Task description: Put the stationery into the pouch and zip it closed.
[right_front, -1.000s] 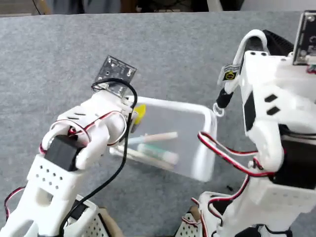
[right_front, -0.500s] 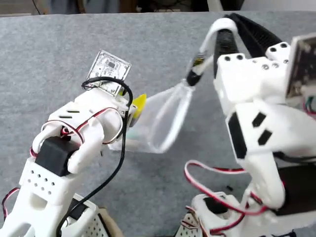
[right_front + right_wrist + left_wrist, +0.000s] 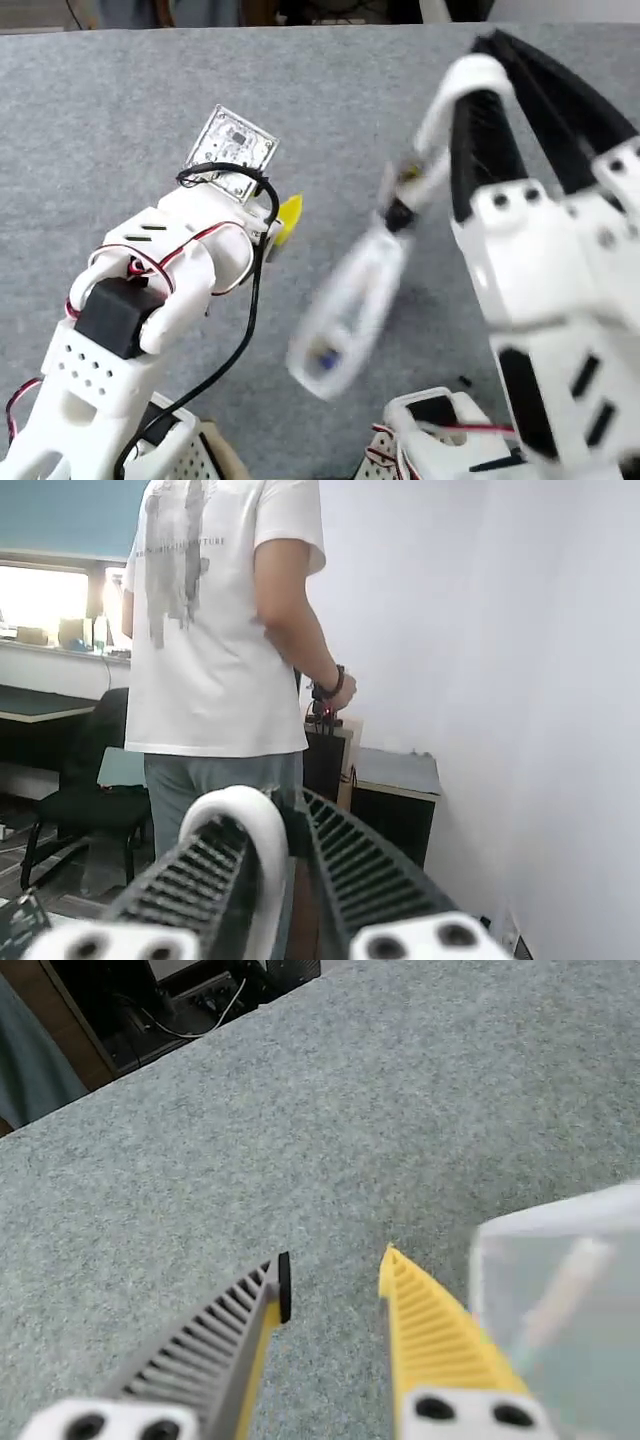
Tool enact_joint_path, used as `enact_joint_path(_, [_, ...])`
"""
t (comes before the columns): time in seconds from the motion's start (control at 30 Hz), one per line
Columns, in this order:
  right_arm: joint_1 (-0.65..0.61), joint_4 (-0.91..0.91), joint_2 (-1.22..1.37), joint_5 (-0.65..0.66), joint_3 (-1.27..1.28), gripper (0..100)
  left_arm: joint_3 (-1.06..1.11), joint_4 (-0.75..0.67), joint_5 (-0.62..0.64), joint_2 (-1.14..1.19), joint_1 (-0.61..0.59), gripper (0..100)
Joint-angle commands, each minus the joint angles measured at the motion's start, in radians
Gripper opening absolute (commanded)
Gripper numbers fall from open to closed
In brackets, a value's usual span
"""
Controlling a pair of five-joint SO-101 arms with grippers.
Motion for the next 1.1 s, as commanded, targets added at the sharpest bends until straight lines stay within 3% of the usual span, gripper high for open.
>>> enact_joint_path(0.0, [-0.014, 0.041, -0.004, 0.003, -0.051, 1.2, -0.048, -0.015, -0.002, -0.025, 0.007, 17])
enact_joint_path(0.3, [-0.032, 0.035, 0.008, 0.002, 0.05, 1.2, -0.039, 0.051, -0.005, -0.031, 0.01, 17])
enact_joint_path(0.63, [-0.305, 0.052, 0.007, 0.0, 0.257, 1.2, -0.038, 0.121, -0.023, -0.032, 0.001, 17])
enact_joint_path(0.83, [-0.493, 0.081, 0.007, 0.009, 0.302, 1.2, -0.038, 0.112, -0.052, -0.026, -0.064, 17])
enact_joint_path(1.07, [-0.517, 0.117, -0.033, 0.011, 0.294, 1.2, -0.038, 0.118, -0.097, -0.023, -0.082, 17])
